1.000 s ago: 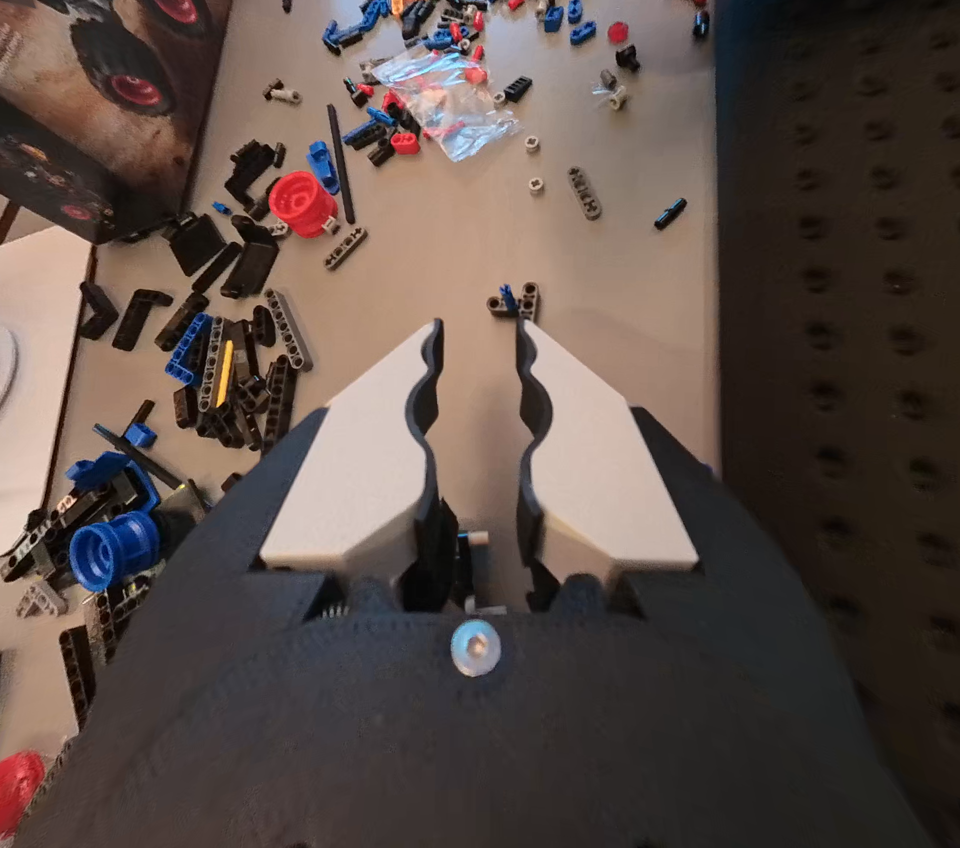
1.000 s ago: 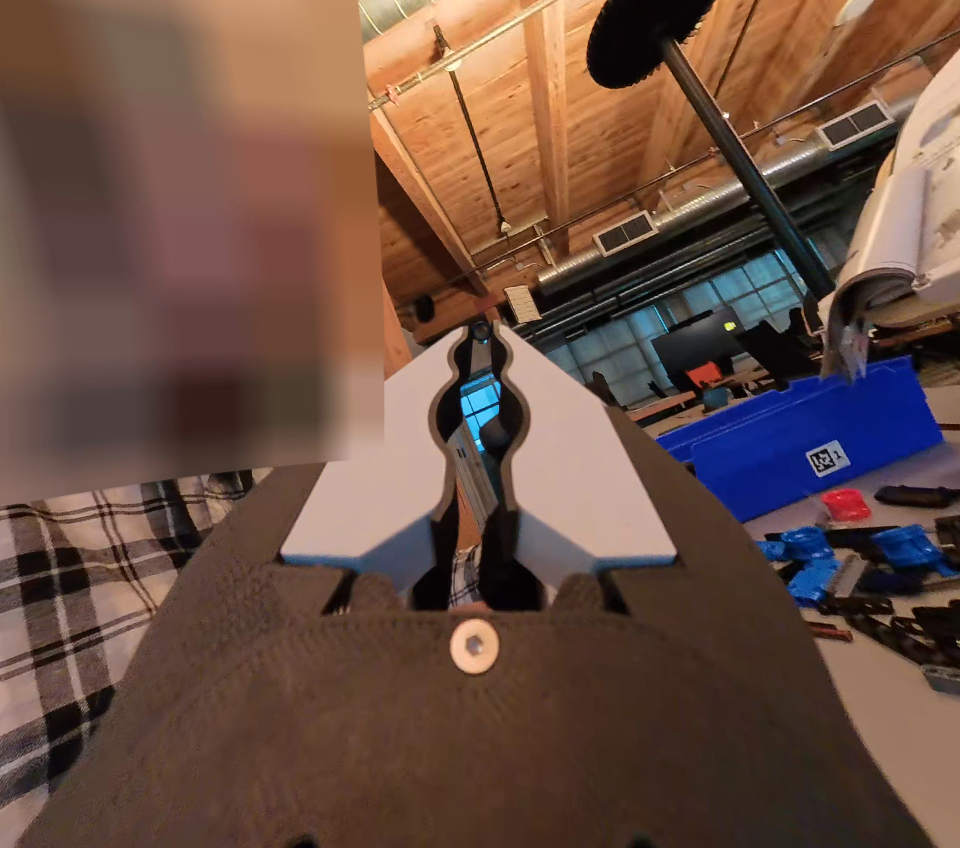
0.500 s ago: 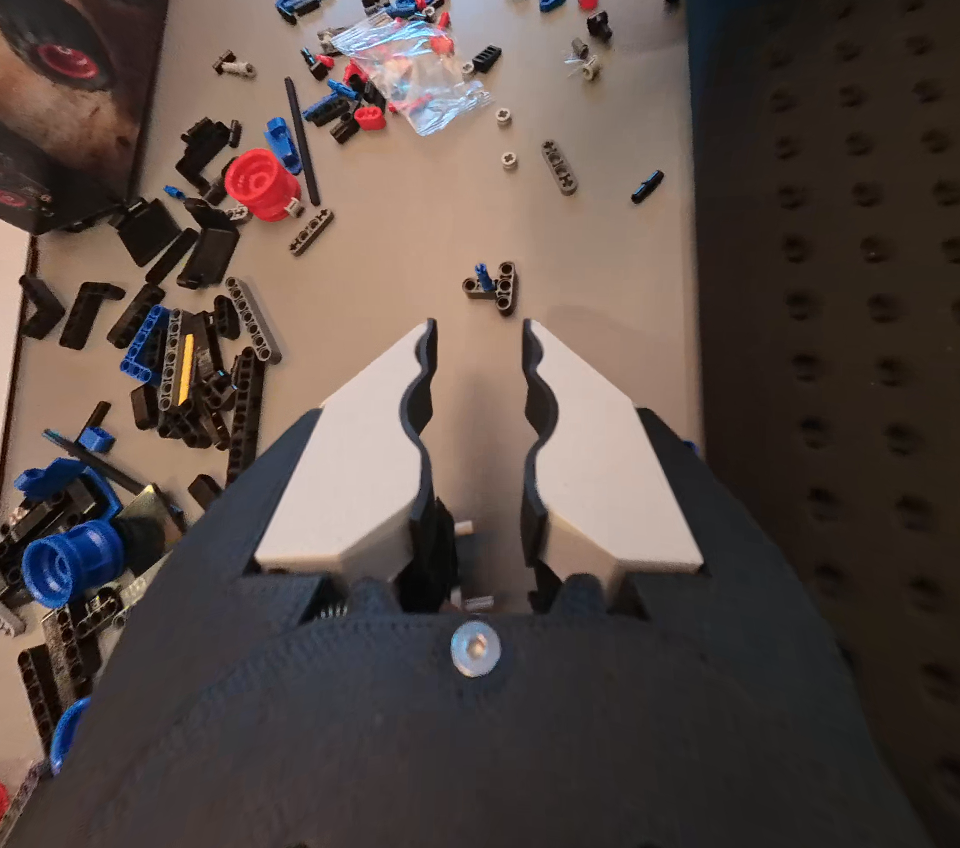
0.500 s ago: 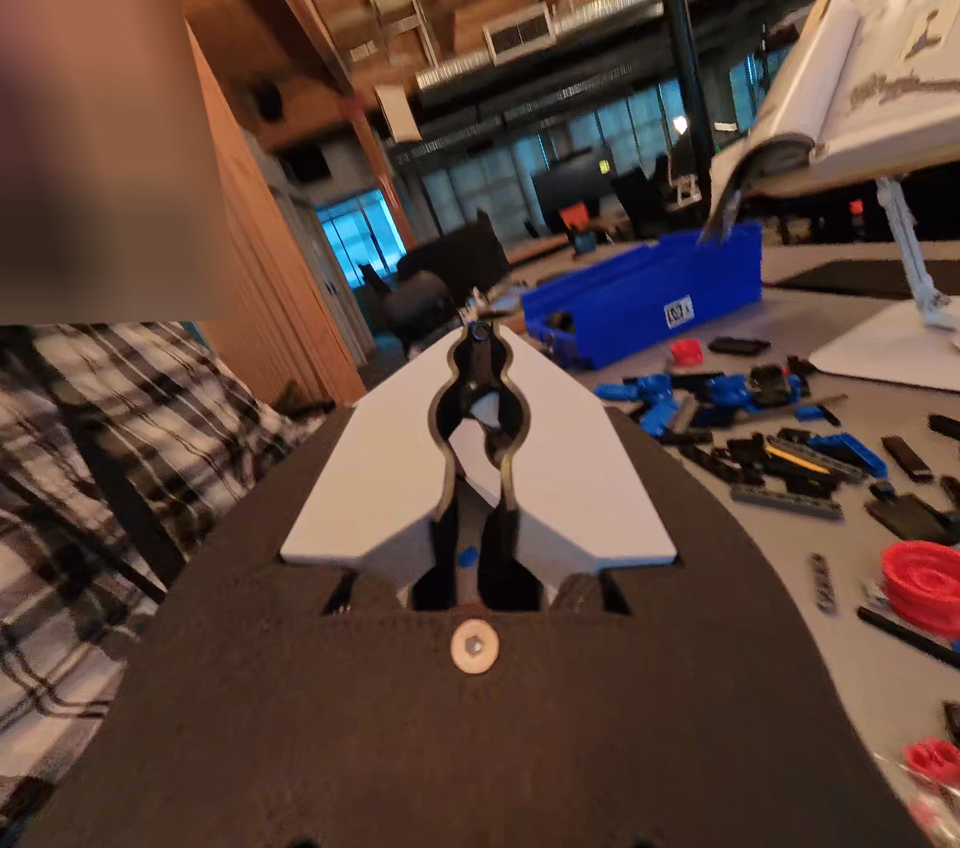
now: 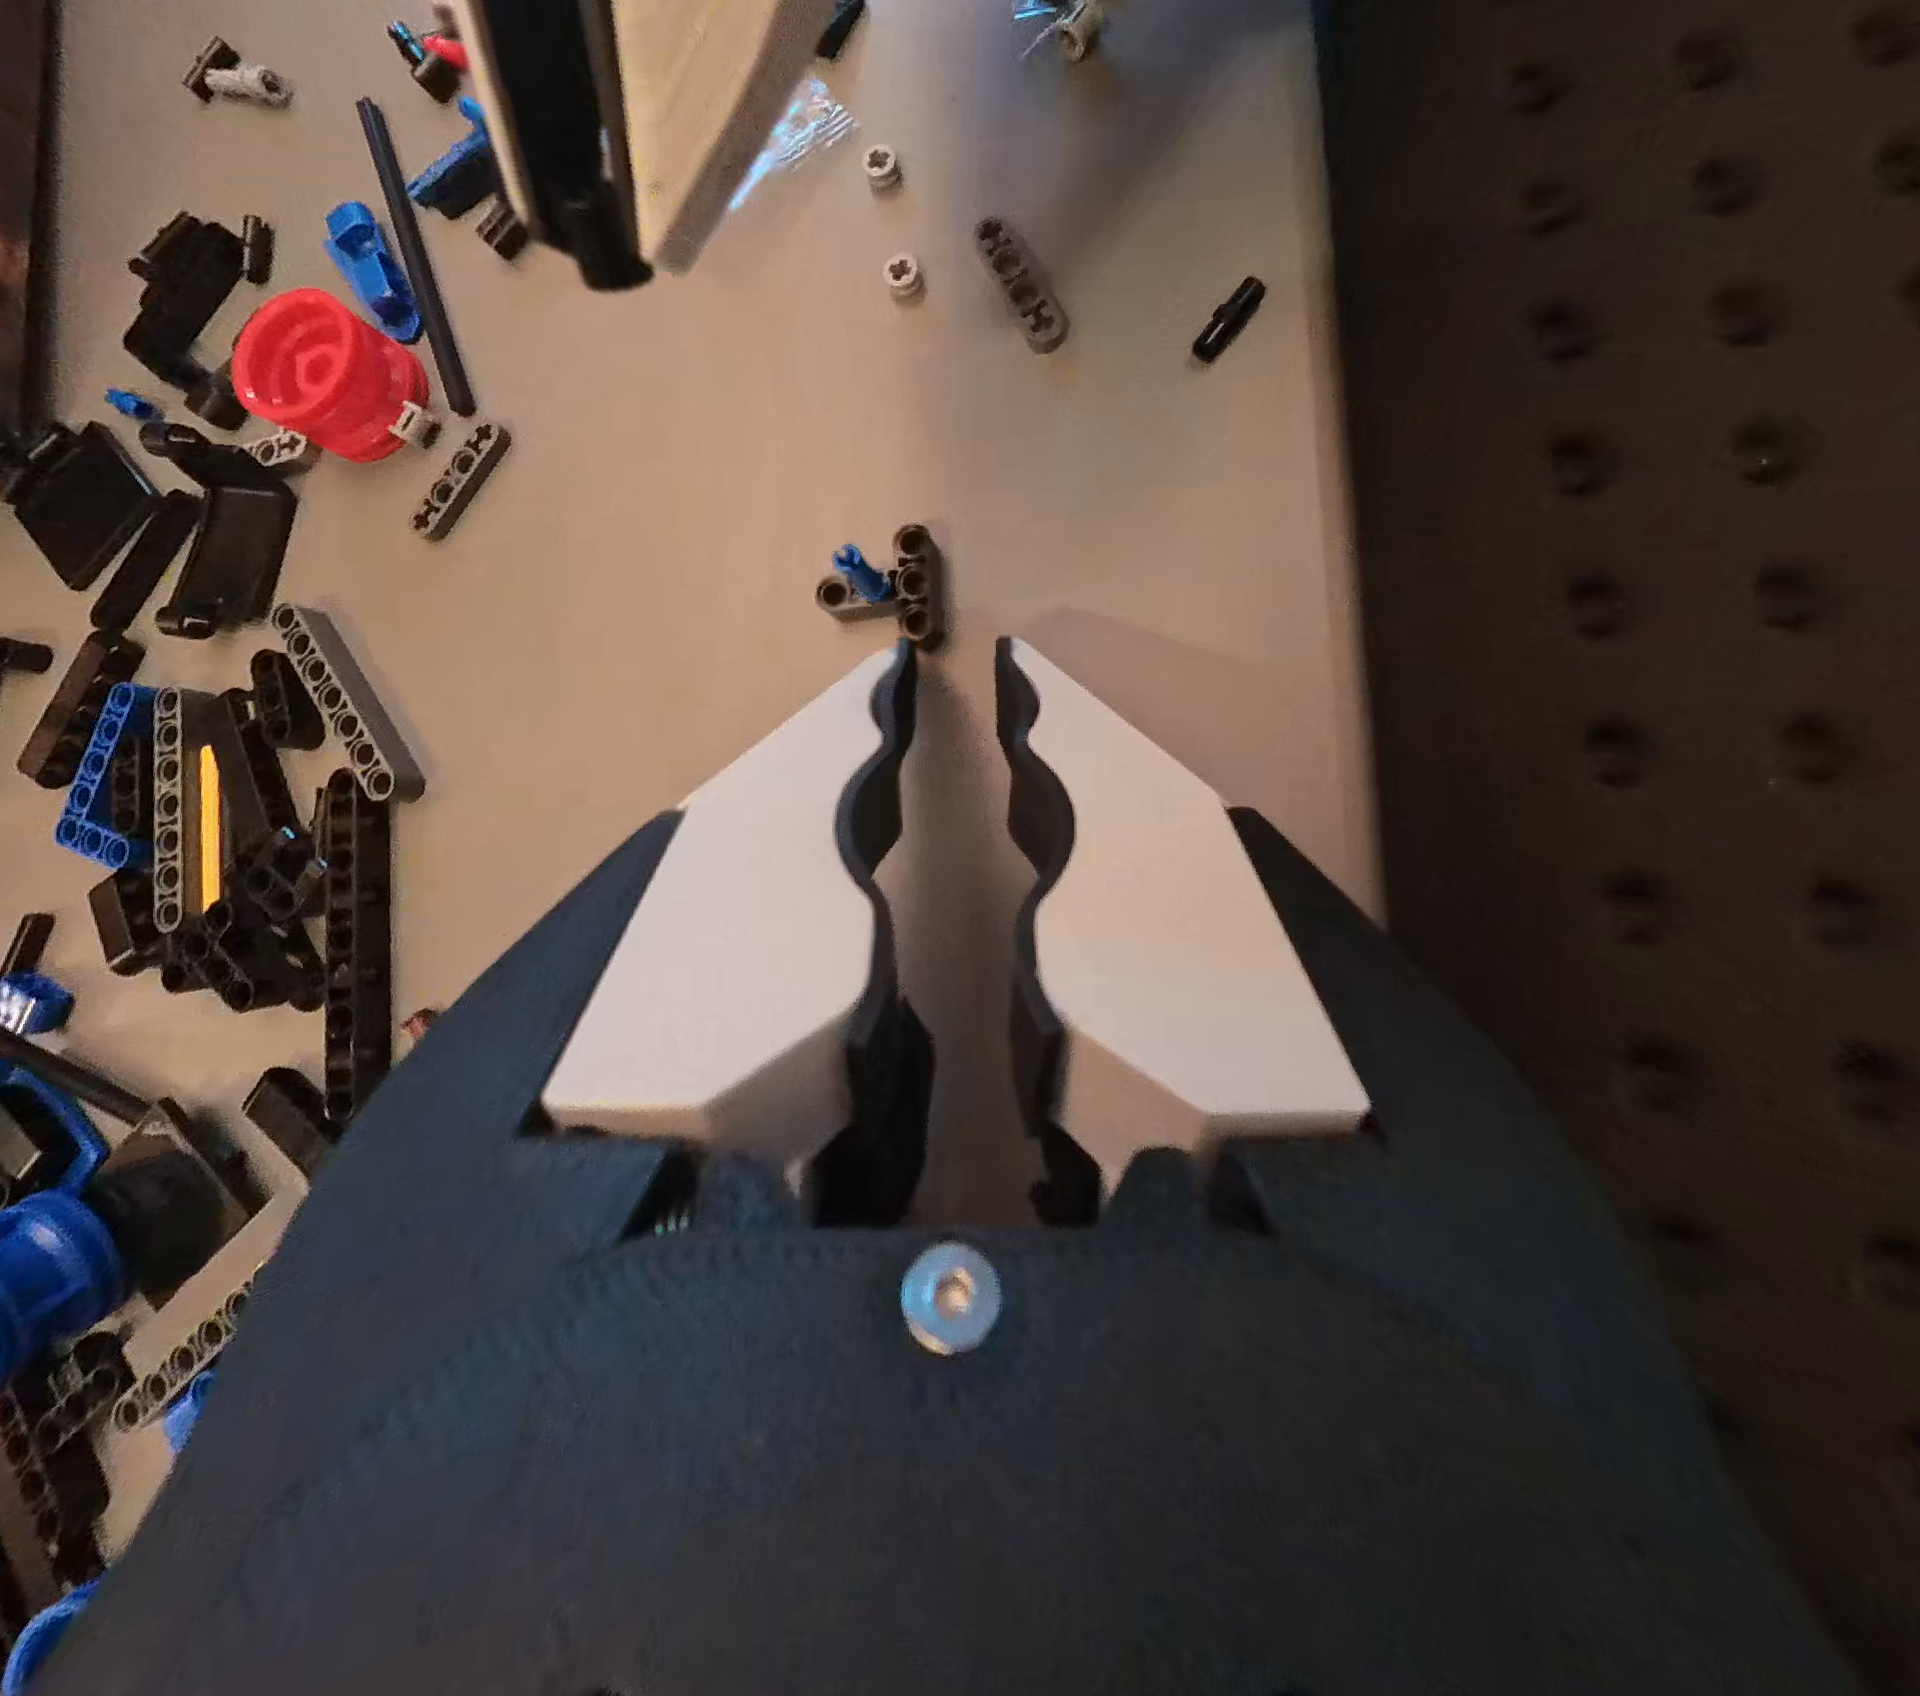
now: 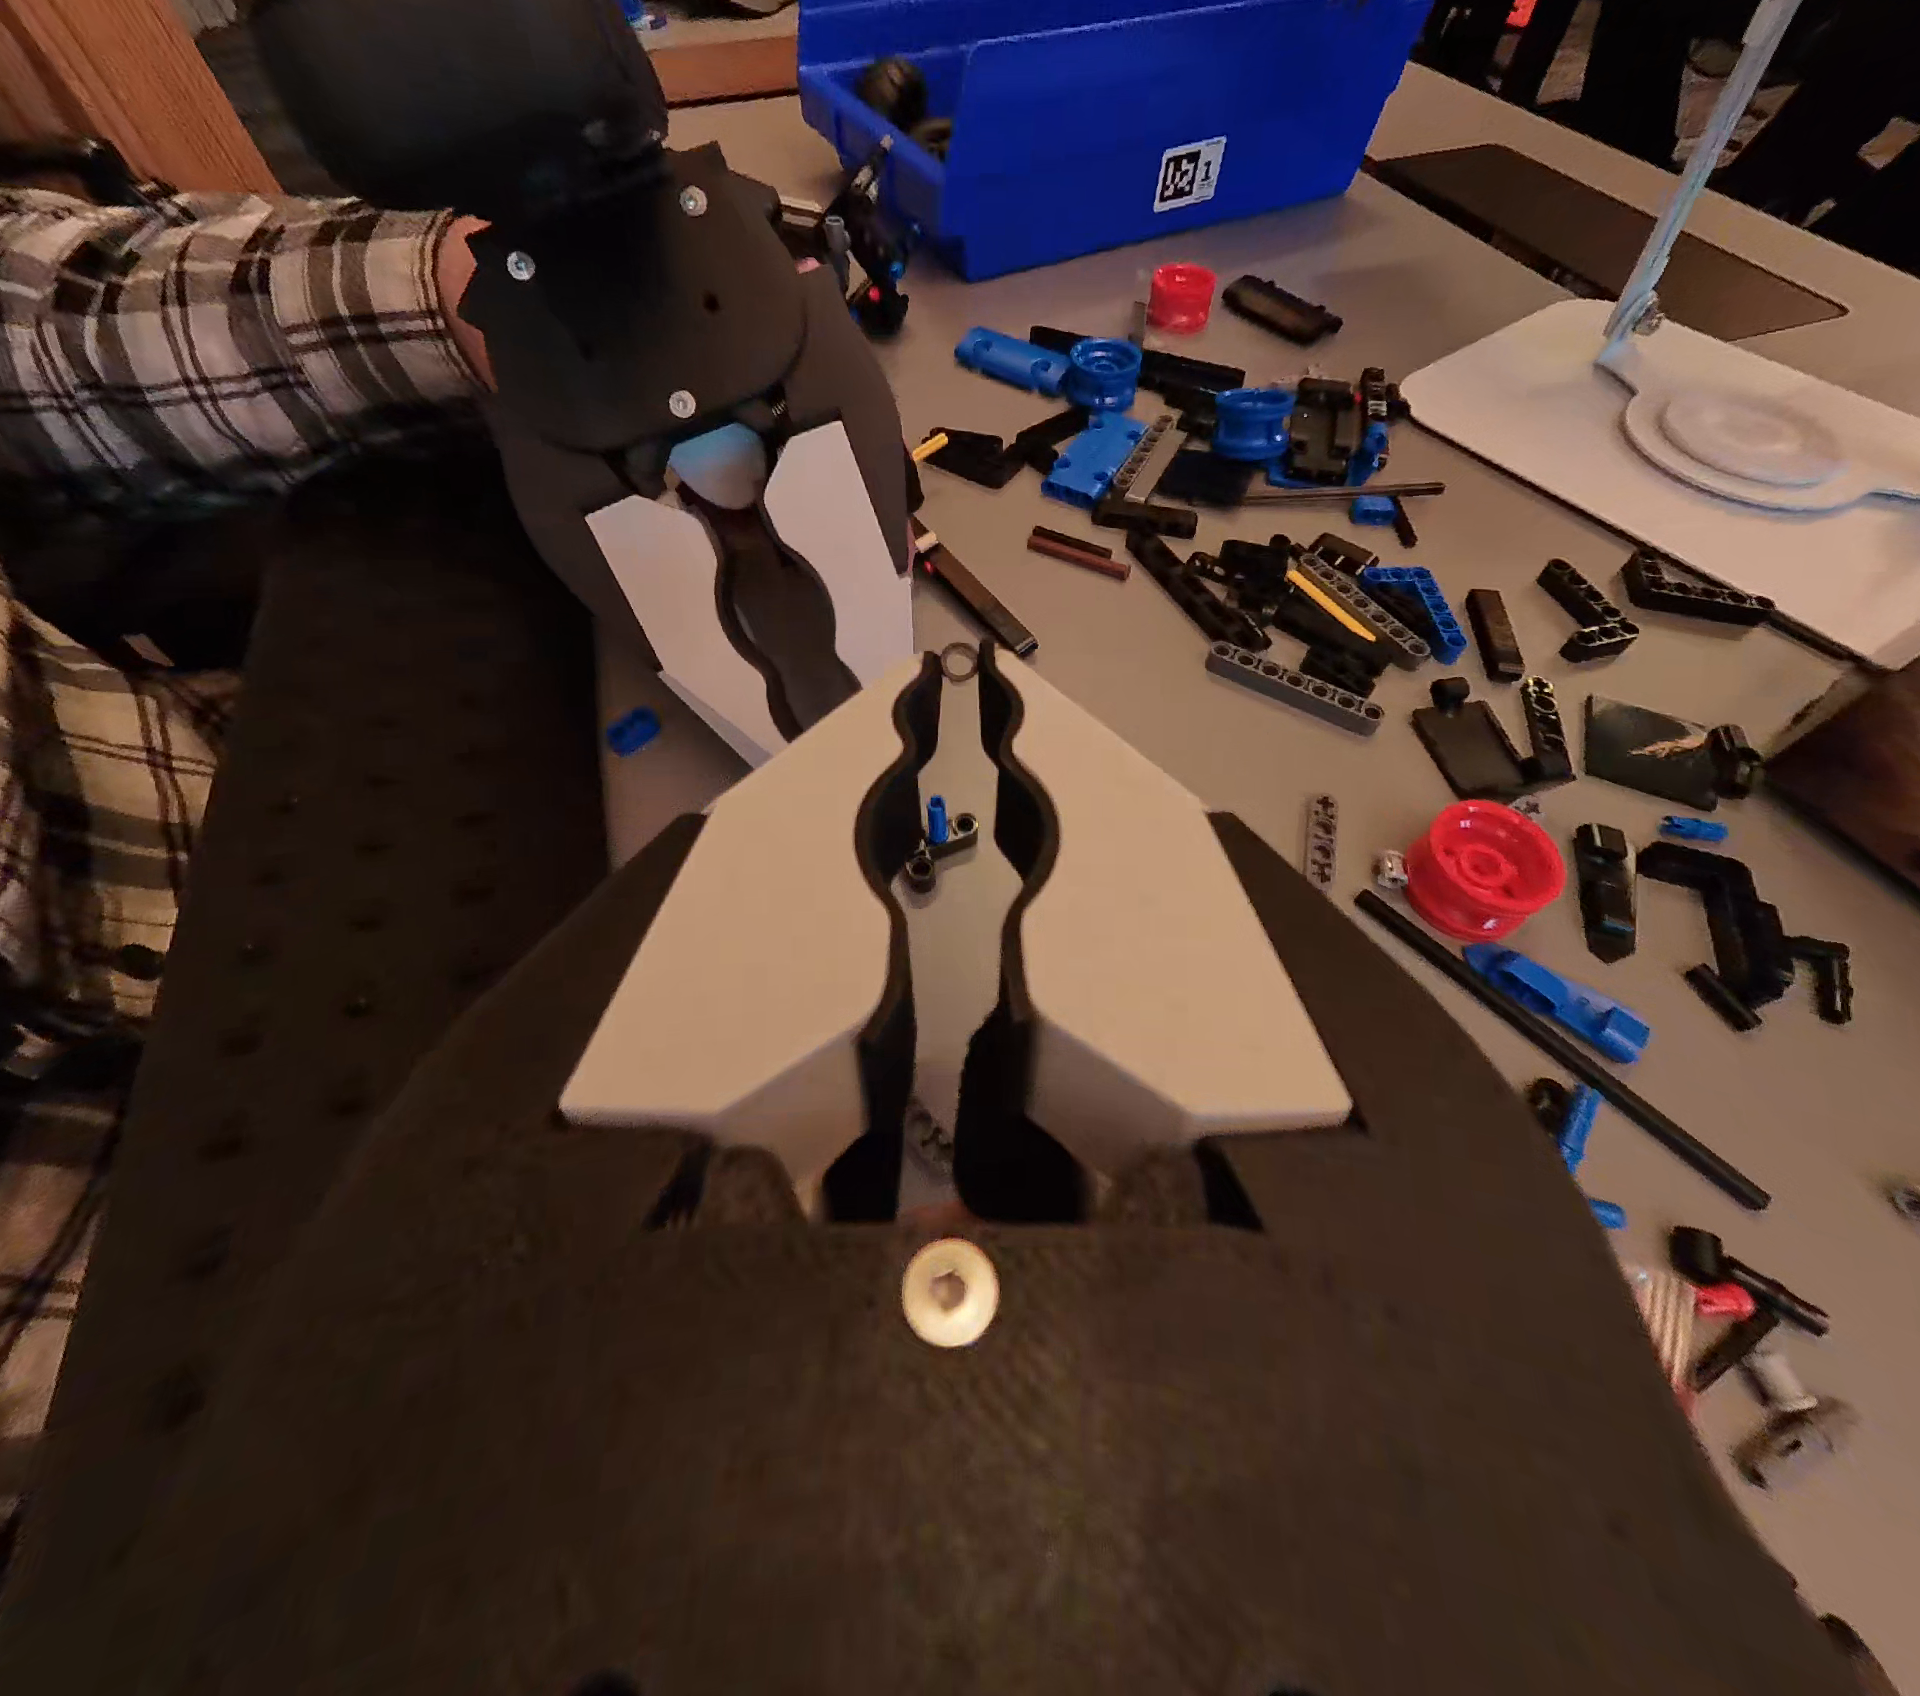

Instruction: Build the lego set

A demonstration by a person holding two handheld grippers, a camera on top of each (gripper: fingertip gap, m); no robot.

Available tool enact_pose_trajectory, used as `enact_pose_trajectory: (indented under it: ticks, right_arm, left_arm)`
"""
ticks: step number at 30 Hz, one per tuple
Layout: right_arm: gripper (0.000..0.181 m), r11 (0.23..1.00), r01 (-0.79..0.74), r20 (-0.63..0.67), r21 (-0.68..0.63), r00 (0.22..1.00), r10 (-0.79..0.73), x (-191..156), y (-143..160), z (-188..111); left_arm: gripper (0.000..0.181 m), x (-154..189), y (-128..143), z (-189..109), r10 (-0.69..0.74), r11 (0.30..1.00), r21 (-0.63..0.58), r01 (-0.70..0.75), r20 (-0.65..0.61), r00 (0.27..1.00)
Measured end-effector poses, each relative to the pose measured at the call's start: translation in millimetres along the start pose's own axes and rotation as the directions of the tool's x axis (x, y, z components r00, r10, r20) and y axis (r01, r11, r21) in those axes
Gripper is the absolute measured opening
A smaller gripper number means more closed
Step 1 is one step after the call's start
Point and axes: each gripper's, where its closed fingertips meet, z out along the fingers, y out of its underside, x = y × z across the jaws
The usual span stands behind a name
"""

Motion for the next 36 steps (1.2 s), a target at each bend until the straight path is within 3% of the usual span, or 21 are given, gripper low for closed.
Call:
enact_pose_trajectory:
  ticks: [16,20,25,36]
  right_arm:
    - [0.006,0.998,0.038,-0.024,-0.044,0.999,-0.039,4,13,4]
    - [0.006,0.996,0.058,-0.032,-0.07,0.998,-0.06,4,17,6]
    - [0.006,0.991,0.086,-0.025,-0.1,0.996,-0.089,2,17,6]
    - [0.005,0.932,0.217,0.065,-0.291,0.976,-0.207,-12,36,16]
  left_arm:
    - [0.014,-3,4,-3,-0.022,1.0,0.007,0.022,-0.008,1.0]
    - [0.022,-6,5,-5,-0.048,0.999,0.017,0.048,-0.005,0.999]
    - [0.017,-7,7,-5,-0.045,0.999,0.013,0.045,0.001,0.999]
    - [0.014,-5,2,0,-0.045,0.998,0.034,0.046,-0.012,0.999]
